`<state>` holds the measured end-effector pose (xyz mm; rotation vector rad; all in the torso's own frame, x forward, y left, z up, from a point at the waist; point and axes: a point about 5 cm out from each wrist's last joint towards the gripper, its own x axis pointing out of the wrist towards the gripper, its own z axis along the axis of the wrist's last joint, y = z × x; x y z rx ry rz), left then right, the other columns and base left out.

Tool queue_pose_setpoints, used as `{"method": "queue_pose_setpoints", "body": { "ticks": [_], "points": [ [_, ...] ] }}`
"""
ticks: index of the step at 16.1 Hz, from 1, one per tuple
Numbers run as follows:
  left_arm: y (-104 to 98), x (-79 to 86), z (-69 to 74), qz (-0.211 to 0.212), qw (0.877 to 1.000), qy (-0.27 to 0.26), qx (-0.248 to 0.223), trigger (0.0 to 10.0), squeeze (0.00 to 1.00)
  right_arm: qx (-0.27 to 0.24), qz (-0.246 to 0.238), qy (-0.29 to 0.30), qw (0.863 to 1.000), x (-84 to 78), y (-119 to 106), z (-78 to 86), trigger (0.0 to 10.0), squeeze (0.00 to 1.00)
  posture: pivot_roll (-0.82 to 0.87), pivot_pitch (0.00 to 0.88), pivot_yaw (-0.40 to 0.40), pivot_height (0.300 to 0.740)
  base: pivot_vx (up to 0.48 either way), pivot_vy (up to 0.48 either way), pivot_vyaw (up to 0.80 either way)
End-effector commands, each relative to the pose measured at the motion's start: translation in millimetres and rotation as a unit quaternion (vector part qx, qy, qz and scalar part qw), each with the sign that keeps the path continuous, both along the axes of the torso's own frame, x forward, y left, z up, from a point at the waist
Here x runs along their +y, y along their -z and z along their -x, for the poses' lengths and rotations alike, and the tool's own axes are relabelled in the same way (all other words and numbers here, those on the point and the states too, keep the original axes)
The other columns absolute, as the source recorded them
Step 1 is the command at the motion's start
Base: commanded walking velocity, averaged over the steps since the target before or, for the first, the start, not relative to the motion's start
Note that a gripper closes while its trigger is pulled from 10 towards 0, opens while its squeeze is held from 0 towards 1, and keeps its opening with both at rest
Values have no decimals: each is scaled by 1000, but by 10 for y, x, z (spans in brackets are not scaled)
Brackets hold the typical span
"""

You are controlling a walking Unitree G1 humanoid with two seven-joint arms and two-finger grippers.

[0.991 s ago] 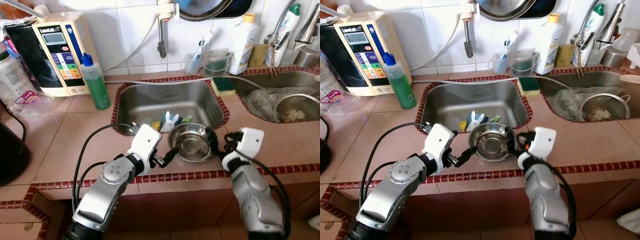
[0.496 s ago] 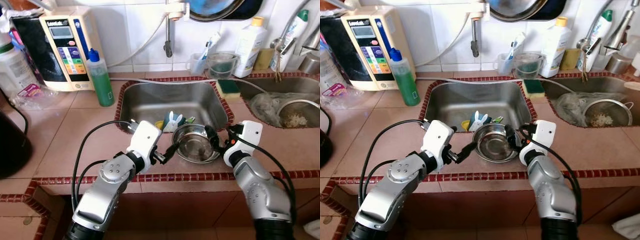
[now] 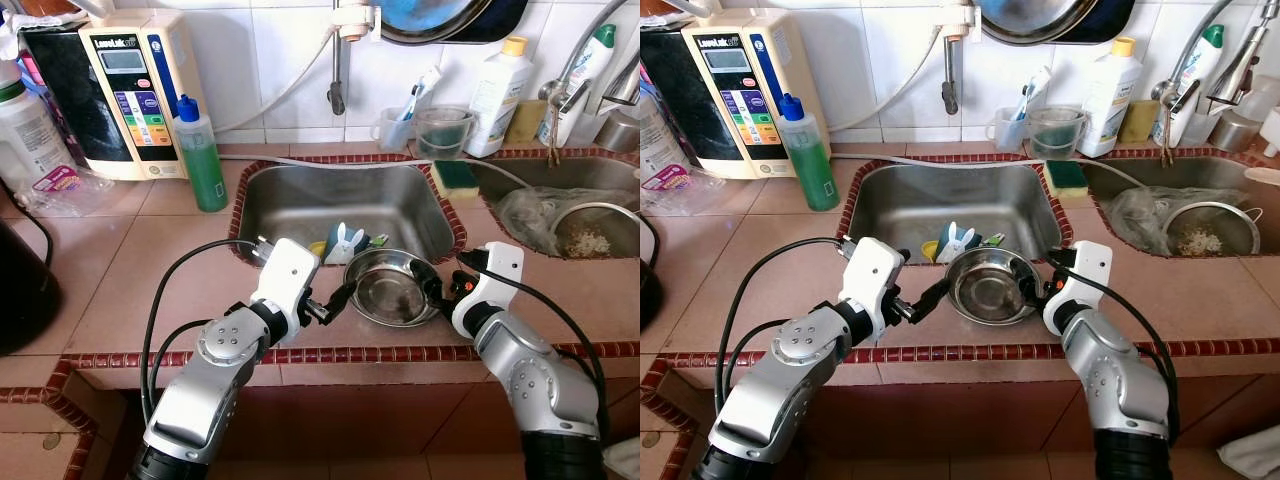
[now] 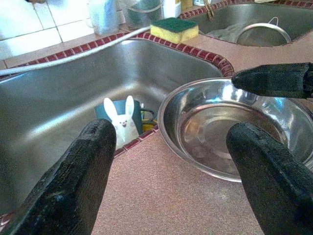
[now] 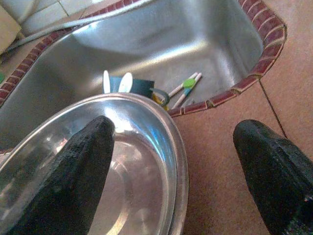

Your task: Kitchen organization

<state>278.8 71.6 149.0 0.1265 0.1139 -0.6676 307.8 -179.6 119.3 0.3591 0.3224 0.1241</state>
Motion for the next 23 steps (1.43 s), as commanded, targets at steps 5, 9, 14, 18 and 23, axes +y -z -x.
{"method": "queue_pose_setpoints", "body": {
  "ticks": [5, 9, 14, 18, 23],
  "points": [
    [-54, 19, 14, 6, 1000, -11, -3, 10000, 0, 40, -34, -13, 999, -9, -36, -6, 0, 0, -133, 6, 16, 740, 0, 0, 0],
    [-60, 22, 13, 9, 1000, -16, -1, 10000, 0, 47, -24, -15, 998, -70, -42, -5, 0, 0, -134, 22, 14, 740, 0, 0, 0],
    [-64, 25, 16, 9, 1000, -17, 0, 10000, 0, 51, -20, -11, 998, -101, -47, -8, 0, 0, -135, 28, 13, 740, 0, 0, 0],
    [-67, 3, 59, 9, 1000, 4, 0, 10000, 0, 52, -21, -8, 998, -114, -53, -13, 0, 0, -134, 28, 14, 740, 0, 0, 0],
    [-46, -85, 189, -17, 997, 69, -4, 10000, 0, 52, -23, -4, 998, -137, -58, -21, 0, 0, -133, 28, 15, 740, 0, 0, 0]
  ]
}}
